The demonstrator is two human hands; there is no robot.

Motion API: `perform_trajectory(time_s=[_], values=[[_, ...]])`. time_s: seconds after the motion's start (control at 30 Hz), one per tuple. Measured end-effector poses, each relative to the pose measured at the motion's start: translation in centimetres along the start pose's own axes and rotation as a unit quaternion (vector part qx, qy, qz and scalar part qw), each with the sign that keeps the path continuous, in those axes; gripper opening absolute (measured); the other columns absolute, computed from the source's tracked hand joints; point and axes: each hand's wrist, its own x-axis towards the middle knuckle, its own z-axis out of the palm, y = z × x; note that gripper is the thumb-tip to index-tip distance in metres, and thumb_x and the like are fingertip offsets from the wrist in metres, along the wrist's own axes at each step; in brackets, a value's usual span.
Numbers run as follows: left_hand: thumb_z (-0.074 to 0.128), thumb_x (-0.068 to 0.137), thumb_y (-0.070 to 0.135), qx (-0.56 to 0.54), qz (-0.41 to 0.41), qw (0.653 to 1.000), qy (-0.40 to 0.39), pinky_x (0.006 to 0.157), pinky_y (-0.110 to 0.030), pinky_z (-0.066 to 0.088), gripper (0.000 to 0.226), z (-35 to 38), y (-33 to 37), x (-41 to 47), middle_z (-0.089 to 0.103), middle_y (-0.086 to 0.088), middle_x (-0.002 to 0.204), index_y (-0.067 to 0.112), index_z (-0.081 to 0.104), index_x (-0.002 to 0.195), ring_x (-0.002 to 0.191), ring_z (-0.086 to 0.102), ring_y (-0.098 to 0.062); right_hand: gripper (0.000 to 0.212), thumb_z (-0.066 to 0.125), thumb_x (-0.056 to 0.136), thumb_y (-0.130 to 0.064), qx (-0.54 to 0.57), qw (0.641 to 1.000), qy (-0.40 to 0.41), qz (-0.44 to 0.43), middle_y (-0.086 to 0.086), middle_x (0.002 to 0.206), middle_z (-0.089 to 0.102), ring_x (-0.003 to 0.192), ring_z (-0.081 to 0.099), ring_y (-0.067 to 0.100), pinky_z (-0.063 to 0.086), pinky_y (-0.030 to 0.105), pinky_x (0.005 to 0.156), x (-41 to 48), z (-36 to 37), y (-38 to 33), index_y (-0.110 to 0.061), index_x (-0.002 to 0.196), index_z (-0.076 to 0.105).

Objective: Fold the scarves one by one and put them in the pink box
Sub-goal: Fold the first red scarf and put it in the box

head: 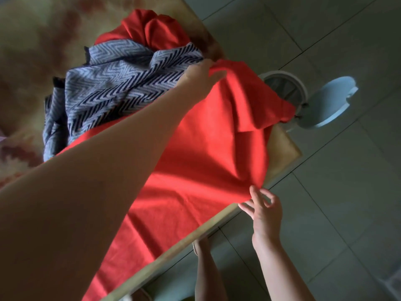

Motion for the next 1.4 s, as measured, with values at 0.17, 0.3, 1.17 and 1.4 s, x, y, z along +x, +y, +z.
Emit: perform_trajectory(time_s=[0.17,0.3,1.17,1.4], values=[[0.069,0.081,0.043,0.110,-0.058,0.989,-0.077,0.099,-0.035,0.040,0.063,-2.8,-4.1,-0.9,0.056,-0.016,0.127,0.006,0.050,0.128,0.118,0.052,-0.029,0.049,0.073,0.079,-0.002,-0.015,0.999,-0.035,0.004,0.008,0.095,0.050,0.084,0.059,0.026,0.056,0.018,0.059,0.6,1.7,-0.4,-0.005,0.115,0.041],[0.075,0.077,0.029,0.223,-0.090,0.951,-0.194,0.095,-0.035,0.042,0.056,-5.8,-5.9,-2.1,0.062,-0.018,0.119,0.001,0.057,0.122,0.111,0.056,-0.032,0.033,0.077,0.075,-0.004,-0.066,0.997,-0.027,-0.010,0.006,0.077,0.041,0.065,0.047,0.021,0.049,0.014,0.047,1.0,2.2,0.0,-0.004,0.089,0.047],[0.067,0.081,0.037,0.070,0.017,0.997,0.036,0.107,-0.037,0.033,0.058,-1.0,-2.3,-0.1,0.052,-0.005,0.133,0.022,0.049,0.134,0.127,0.042,-0.026,0.067,0.068,0.067,-0.053,-0.270,0.931,0.059,-0.237,0.008,0.107,0.059,0.109,0.055,0.033,0.042,0.048,0.098,9.9,4.9,-8.4,-0.012,0.120,0.061],[0.063,0.084,0.041,0.070,-0.005,0.996,0.052,0.105,-0.031,0.033,0.049,1.9,0.7,1.6,0.058,0.000,0.130,0.033,0.053,0.130,0.126,0.046,-0.021,0.033,0.069,0.082,-0.013,-0.243,0.945,0.036,-0.214,0.014,0.094,0.068,0.081,0.060,0.017,0.049,0.026,0.078,12.3,7.4,-8.6,-0.003,0.112,0.063]])
